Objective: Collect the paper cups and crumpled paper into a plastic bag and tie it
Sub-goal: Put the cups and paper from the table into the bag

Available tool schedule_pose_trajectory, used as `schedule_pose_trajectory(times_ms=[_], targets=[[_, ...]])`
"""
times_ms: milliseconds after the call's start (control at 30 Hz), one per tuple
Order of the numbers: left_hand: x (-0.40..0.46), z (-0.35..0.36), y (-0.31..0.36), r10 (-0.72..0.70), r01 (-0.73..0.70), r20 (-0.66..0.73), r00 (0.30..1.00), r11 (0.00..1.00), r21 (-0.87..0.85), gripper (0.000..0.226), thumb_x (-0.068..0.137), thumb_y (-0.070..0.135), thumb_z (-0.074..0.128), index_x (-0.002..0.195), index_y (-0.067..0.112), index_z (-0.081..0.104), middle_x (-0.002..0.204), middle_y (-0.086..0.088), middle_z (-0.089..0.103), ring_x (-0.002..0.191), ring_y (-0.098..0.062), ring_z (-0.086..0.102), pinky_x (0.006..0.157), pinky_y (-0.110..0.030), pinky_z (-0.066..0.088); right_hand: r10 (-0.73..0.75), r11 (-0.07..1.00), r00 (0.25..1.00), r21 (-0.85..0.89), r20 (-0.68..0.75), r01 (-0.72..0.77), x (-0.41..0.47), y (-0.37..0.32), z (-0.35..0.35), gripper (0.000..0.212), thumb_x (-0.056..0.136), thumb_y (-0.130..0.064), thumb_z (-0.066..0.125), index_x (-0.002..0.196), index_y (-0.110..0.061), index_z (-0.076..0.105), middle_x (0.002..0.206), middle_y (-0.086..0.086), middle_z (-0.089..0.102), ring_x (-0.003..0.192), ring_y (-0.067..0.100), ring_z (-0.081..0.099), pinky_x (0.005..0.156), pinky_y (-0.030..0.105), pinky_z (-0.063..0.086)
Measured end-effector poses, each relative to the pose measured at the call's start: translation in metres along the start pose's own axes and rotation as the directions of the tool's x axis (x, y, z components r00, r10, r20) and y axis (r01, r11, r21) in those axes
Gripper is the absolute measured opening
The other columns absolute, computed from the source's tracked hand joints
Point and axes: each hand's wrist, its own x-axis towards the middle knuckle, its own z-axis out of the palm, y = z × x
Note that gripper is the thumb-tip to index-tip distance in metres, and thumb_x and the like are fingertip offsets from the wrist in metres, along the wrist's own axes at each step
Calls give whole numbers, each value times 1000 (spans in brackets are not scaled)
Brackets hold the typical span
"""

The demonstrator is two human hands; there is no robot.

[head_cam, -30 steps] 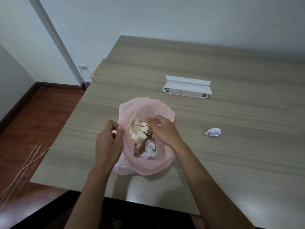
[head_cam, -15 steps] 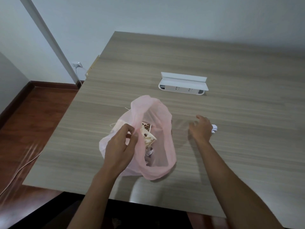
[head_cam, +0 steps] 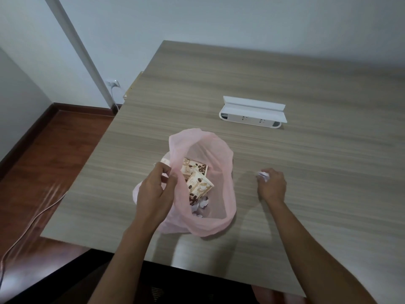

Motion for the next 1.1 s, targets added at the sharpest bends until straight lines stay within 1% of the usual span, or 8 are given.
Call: schedule_pose_trajectory(times_ms=[200, 333, 500, 600, 667, 800, 1000, 1100], targets=[[3, -8, 4, -10, 14, -180, 984, 1000, 23, 13, 88, 34, 47, 86, 21, 50, 78, 16, 60, 74, 0, 58, 59, -30, 38, -113, 913, 993, 394, -17, 111, -28, -93, -17, 22, 85, -29, 70, 106, -22, 68, 102, -3, 69, 95, 16, 64, 81, 26, 49], [6, -16, 4, -30, 33, -239, 970, 999, 8, 11, 90, 26, 50, 87, 16, 51, 77, 15, 59, 73, -1, 57, 61, -34, 40, -302, 902, 945, 358, 127, 240, -59, -148, -20, 30, 86, -29, 73, 111, -16, 62, 107, -4, 65, 93, 10, 61, 75, 15, 47], [8, -24, 3, -34, 27, -257, 966, 999, -30, 16, 86, 29, 48, 87, 13, 53, 76, 12, 59, 71, -3, 57, 61, -33, 42, -485, 874, 681, 275, 548, 401, -67, -173, 2, 41, 92, -48, 60, 124, -24, 65, 141, 5, 53, 130, 20, 48, 107, 40, 40], [5, -26, 3, -35, 26, -260, 965, 999, -36, 16, 86, 29, 48, 87, 13, 52, 75, 12, 59, 71, 1, 56, 60, -28, 41, -388, 922, 890, 104, 241, 374, -56, -160, -2, 47, 90, -42, 64, 132, -22, 55, 139, 5, 51, 132, 26, 42, 108, 46, 37], [5, -26, 2, -46, 36, -259, 965, 998, -46, 18, 86, 30, 48, 88, 13, 52, 76, 12, 59, 71, 1, 56, 60, -28, 42, -114, 992, 976, -38, 184, 123, -45, -141, -5, 68, 81, -35, 74, 138, -17, 42, 135, 9, 51, 122, 31, 49, 97, 41, 46], [6, -29, 2, -49, 43, -240, 970, 999, -30, 8, 95, 20, 52, 90, 13, 52, 77, 11, 59, 73, -1, 56, 57, -28, 40, 100, 993, 909, 9, 405, -114, -39, -112, -5, 51, 76, -13, 70, 124, -6, 56, 119, 16, 65, 110, 33, 63, 81, 28, 47], [18, -47, 21, -50, 39, -310, 949, 998, -42, 5, 97, 10, 50, 92, 8, 51, 76, 7, 55, 69, -3, 51, 58, -27, 37, 56, 901, 995, 426, 80, -85, -30, -144, -75, 25, 79, -5, 61, 102, -12, 65, 77, -9, 61, 68, 9, 61, 50, 6, 40], [26, -53, 35, -8, -7, -363, 932, 999, -42, 7, 97, 12, 49, 91, 9, 50, 76, 9, 53, 66, 3, 49, 61, -30, 38, -21, 861, 996, 506, -85, 61, -28, -160, -109, 23, 78, 0, 60, 96, -14, 64, 75, -12, 58, 64, -3, 54, 51, 1, 39]])
